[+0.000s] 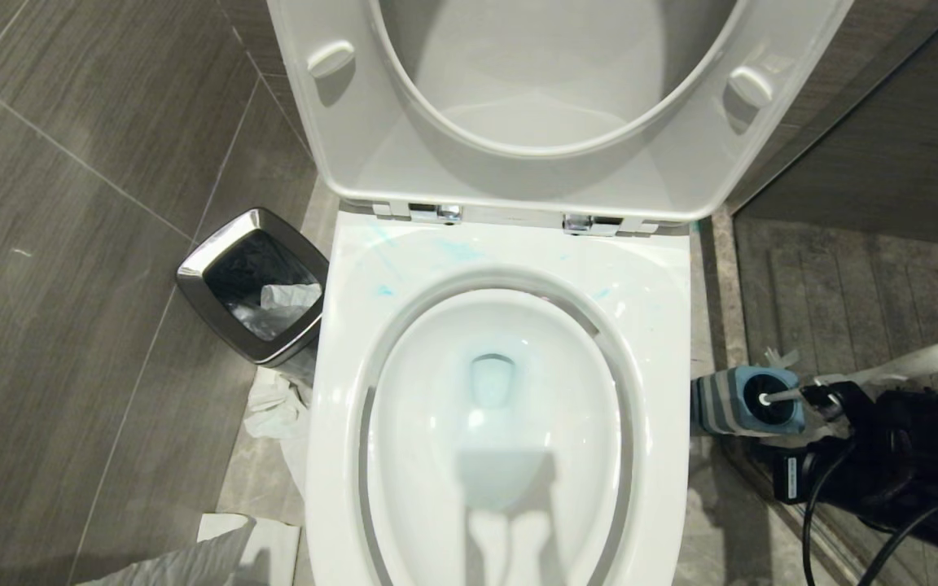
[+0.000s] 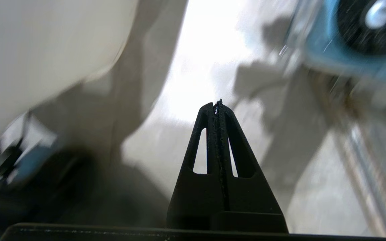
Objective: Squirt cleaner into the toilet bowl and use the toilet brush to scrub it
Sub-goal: Pour in the cleaning agent
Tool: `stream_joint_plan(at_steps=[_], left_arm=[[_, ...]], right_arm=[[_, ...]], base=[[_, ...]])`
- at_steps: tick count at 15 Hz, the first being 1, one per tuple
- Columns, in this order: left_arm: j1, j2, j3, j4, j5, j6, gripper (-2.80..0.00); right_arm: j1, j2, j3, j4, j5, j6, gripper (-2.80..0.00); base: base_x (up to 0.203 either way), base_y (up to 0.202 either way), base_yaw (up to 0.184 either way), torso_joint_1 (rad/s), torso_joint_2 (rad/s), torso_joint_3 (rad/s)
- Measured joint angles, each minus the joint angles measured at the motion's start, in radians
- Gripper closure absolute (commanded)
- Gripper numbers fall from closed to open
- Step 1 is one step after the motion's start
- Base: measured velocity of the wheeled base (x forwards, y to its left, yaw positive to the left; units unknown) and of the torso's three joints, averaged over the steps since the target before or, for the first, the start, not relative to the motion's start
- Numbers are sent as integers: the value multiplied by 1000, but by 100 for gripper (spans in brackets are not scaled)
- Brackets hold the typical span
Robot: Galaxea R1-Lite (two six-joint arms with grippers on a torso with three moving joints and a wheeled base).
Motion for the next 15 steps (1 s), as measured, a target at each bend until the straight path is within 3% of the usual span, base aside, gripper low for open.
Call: stream_joint_plan(at_steps=[1,2,5,7,15], left_arm=[[0,0,0,0,0,0,0],[0,0,0,0,0,0,0],[0,0,0,0,0,0,0],[0,0,0,0,0,0,0],[0,0,0,0,0,0,0]], right_arm=[[-6,56,-8,-92,-1,-2,0],[-9,105,-15,-171,-1,-5,-280],[-14,269,-52,-439,-3,-24,-280],[-10,347,-110,-544,-3,-31,-280],[44,462,-306,-555,-8,-39,-280]], base=[[0,0,0,0,0,0],[0,0,0,0,0,0],[0,0,0,0,0,0],[0,0,0,0,0,0],[0,0,0,0,0,0]])
